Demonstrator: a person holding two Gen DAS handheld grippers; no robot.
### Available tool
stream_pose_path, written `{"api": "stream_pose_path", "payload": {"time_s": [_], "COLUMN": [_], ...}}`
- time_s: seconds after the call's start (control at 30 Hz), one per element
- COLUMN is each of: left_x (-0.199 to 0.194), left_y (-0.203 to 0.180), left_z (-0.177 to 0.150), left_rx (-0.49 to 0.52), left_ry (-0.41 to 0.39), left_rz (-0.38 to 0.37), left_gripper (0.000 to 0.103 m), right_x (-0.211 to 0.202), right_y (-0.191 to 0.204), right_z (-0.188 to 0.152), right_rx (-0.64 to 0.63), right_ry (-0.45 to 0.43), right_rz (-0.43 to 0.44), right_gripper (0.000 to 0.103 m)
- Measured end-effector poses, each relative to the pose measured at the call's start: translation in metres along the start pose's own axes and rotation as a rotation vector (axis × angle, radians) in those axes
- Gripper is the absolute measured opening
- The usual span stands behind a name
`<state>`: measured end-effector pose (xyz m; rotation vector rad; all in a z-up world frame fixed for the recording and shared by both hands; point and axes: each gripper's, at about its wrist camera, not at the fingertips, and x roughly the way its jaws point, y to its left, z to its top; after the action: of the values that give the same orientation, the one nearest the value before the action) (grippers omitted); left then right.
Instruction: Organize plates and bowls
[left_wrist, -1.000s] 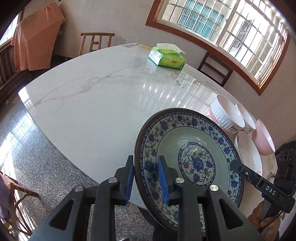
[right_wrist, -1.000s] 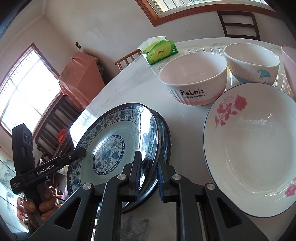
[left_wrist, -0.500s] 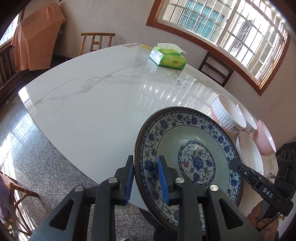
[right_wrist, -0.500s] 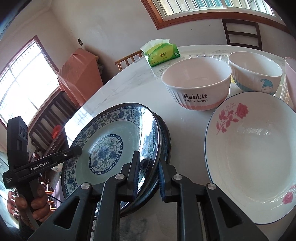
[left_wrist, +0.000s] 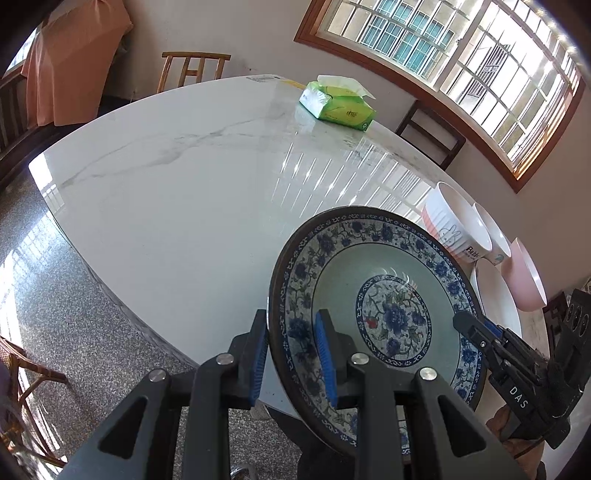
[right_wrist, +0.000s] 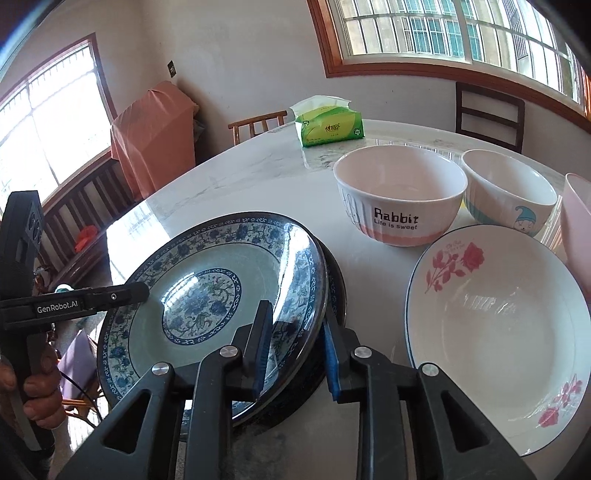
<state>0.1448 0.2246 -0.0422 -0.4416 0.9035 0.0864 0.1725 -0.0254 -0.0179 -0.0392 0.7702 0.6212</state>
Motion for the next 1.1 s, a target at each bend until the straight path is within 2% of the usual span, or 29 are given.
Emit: {"api": "stream_pose_path", "payload": {"time_s": [0.13,0.23,0.3,0.37,0.43,0.53,0.63,0.77,0.87,1.0,1.1], "left_x": [-0.002,-0.007,-0.010,-0.011,-0.014,-0.021,-0.030,-0.039,-0.040,-0.035,-0.030], "left_y": [-0.002,-0.008,-0.012,-0.015,-0.016,-0.018,-0.025,-0.045,-0.070,-0.114,-0.148], "left_z": [-0.001,-0.002,-0.002,-0.002,-0.003,-0.006,-0.011,-0.020,-0.029,-0.040,-0.045], "left_rx": [0.012,0.045,0.061,0.069,0.064,0.064,0.080,0.134,0.192,0.282,0.329], "left_ry": [-0.013,-0.043,-0.059,-0.063,-0.070,-0.085,-0.107,-0.112,-0.087,-0.057,-0.036], "left_rz": [0.002,0.016,0.027,0.033,0.033,0.039,0.055,0.043,-0.003,-0.063,-0.115], "left_gripper": [0.026,0.026,0.026,0.026,0.026,0.026,0.026,0.026,0.026,0.026,0.026], "right_x": [-0.001,-0.005,-0.008,-0.006,-0.010,-0.024,-0.041,-0.071,-0.100,-0.122,-0.129], "right_y": [0.010,0.020,0.026,0.030,0.029,0.015,-0.010,-0.047,-0.076,-0.125,-0.161], "right_z": [-0.002,-0.003,-0.004,-0.005,-0.005,-0.008,-0.013,-0.031,-0.049,-0.063,-0.064], "right_rx": [-0.065,-0.117,-0.152,-0.175,-0.167,-0.094,0.037,0.190,0.268,0.372,0.463], "right_ry": [-0.022,-0.074,-0.101,-0.097,-0.132,-0.205,-0.255,-0.288,-0.326,-0.330,-0.319], "right_rz": [-0.061,-0.141,-0.155,-0.172,-0.177,-0.156,-0.135,-0.111,-0.162,-0.234,-0.238], "right_gripper": [0.031,0.051,0.063,0.064,0.064,0.064,0.064,0.064,0.064,0.065,0.066]}}
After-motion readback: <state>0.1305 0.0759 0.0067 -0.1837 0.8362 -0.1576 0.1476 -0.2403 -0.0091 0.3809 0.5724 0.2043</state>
